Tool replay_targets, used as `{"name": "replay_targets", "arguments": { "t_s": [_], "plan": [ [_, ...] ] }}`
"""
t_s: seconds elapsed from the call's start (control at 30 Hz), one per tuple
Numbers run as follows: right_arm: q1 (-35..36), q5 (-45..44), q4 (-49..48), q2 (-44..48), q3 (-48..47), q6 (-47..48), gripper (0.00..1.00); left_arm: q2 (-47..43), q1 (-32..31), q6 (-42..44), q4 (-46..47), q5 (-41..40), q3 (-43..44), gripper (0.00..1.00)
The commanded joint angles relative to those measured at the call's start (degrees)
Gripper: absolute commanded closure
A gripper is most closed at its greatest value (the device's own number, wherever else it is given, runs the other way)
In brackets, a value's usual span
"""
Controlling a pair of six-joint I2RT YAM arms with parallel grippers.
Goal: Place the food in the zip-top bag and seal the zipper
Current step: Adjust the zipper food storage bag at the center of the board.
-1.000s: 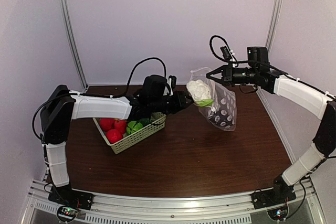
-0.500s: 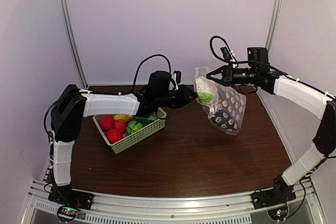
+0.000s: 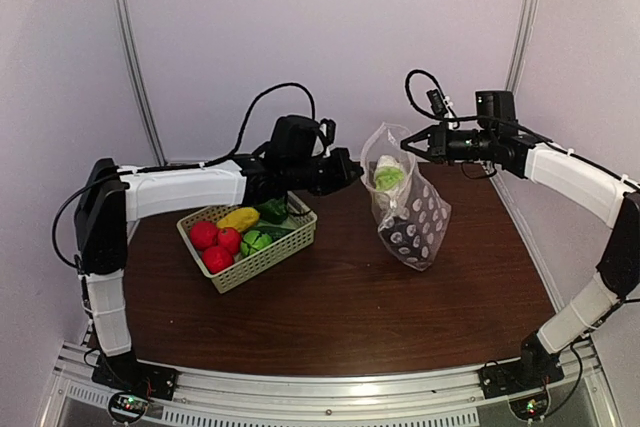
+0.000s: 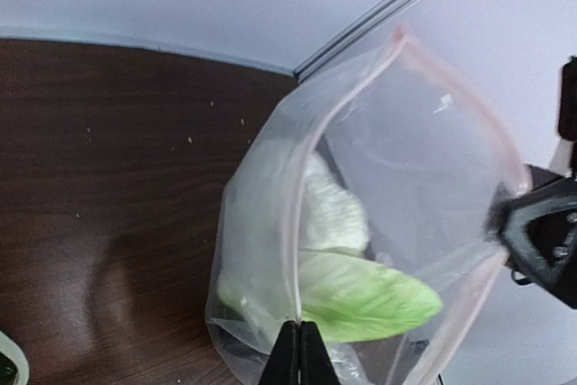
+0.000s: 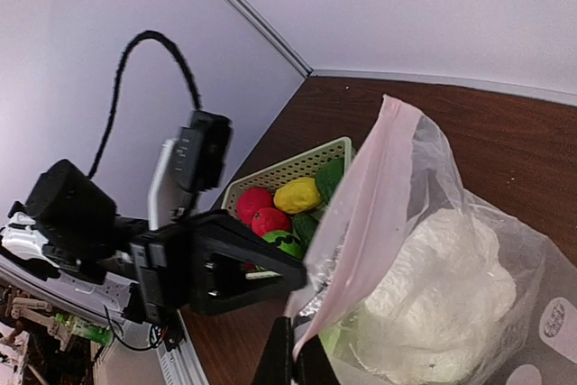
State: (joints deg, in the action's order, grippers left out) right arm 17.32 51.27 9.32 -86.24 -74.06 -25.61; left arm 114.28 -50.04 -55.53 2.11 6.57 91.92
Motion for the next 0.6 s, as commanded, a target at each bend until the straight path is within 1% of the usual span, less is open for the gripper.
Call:
{"name": "replay_targets", "arguments": {
  "t_s": [0.0, 0.1, 0.17, 0.2, 0.23, 0.3, 0.37, 0.43, 0.57],
  "plan": [
    [-0.53, -8.21, 4.18, 3.40, -4.17, 6.23, 1.00, -12.07, -3.51, 8.66, -0.48, -13.01, 1.41, 1.00],
    [-0.53, -9.16, 9.23, 0.84, -9.19, 8.37, 1.00, -12.46, -4.36, 10.25, -0.44, -13.54, 2.21, 1.00],
    [-0.55, -8.53, 12.16, -1.55, -11.81, 8.76, 1.00, -10.52, -4.36, 10.22, -3.50, -14.03, 3.53, 1.00],
    [-0.54, -8.07, 12.73, -1.89, -12.69, 8.81, 1.00, -9.86, -4.47, 10.18, -4.38, -12.17, 4.23, 1.00],
    [-0.55, -8.15, 12.49, -1.62, -12.84, 8.66, 1.00, -9.83, -4.86, 10.40, -3.42, -10.76, 4.28, 1.00],
    [-0.33, -10.57, 11.58, -0.66, -12.13, 9.29, 1.00, -10.20, -6.13, 10.96, -2.43, -12.32, 3.68, 1.00],
    [-0.34, -11.24, 12.91, -0.90, -12.51, 10.37, 1.00, -9.69, -5.93, 10.34, -2.73, -14.17, 3.29, 1.00],
    [-0.38, -11.58, 13.69, -0.66, -12.96, 11.27, 1.00, -9.05, -5.64, 10.25, -3.66, -14.02, 3.04, 1.00],
    [-0.44, -18.06, 17.15, 0.19, -15.72, 16.43, 1.00, -8.21, -5.67, 9.36, -2.63, -13.13, 2.50, 1.00]
  ]
}}
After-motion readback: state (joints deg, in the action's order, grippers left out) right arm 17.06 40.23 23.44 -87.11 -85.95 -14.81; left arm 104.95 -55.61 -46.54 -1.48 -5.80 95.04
